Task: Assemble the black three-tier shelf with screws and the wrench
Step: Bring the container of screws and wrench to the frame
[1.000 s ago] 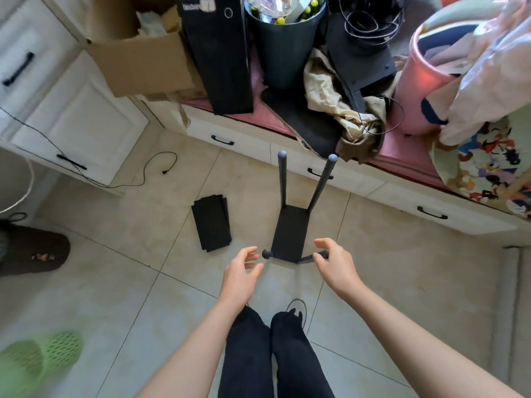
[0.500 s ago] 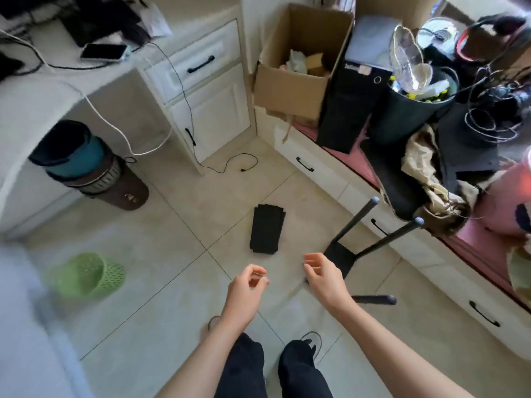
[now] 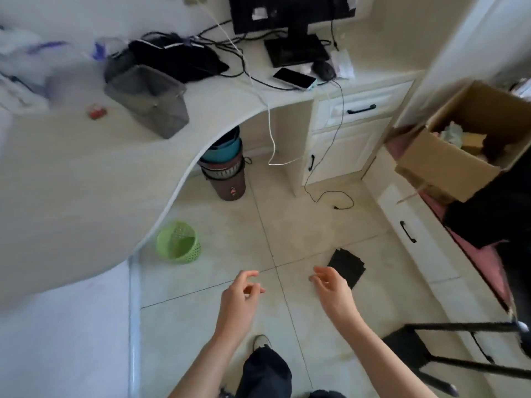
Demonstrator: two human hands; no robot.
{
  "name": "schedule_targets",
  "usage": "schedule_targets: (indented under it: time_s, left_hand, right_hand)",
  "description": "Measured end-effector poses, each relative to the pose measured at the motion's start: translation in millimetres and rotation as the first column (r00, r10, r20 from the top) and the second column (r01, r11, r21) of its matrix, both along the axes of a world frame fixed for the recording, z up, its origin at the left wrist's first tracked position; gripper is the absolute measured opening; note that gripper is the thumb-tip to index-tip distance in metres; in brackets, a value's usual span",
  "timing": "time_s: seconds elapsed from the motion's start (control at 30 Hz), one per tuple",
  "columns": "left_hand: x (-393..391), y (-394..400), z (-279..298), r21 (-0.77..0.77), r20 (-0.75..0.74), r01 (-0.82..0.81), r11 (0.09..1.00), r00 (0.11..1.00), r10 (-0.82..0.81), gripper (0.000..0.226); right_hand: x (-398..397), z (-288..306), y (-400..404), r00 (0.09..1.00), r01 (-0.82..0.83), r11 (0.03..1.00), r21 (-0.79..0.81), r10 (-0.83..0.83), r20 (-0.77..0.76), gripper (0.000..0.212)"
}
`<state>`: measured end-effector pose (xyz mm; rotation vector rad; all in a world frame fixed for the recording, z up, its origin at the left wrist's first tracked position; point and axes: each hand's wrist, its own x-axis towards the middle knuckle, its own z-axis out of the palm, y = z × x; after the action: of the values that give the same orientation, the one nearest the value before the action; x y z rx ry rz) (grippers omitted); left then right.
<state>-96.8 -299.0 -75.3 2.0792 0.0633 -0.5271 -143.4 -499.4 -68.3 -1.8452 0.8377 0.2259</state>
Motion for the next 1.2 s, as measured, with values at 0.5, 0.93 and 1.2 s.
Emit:
schedule_targets:
  time_s: [0.5, 0.93, 1.2]
  left_hand:
    - [143, 69, 34, -0.062, 0.185, -0.424, 0.903, 0.885, 0.428, 0.026]
    - [285, 46, 79, -0.097, 0.270, -0.601, 0.793, 0.751, 0.602, 0.024]
    - [375, 76, 95, -0.026, 0.324, -0.602, 0.798, 0.750, 0.577, 0.023]
  right_hand:
    - [217, 56, 75, 0.923, -0.361, 0.932, 0.017, 0.355, 0.146, 0.027]
    - [399, 100, 85, 0.824, -0.547, 0.833, 0.077, 0.521, 0.222, 0.017]
    - [479, 99, 108, 0.884, -0.467, 0.831, 0.303, 0.433, 0.177, 0.022]
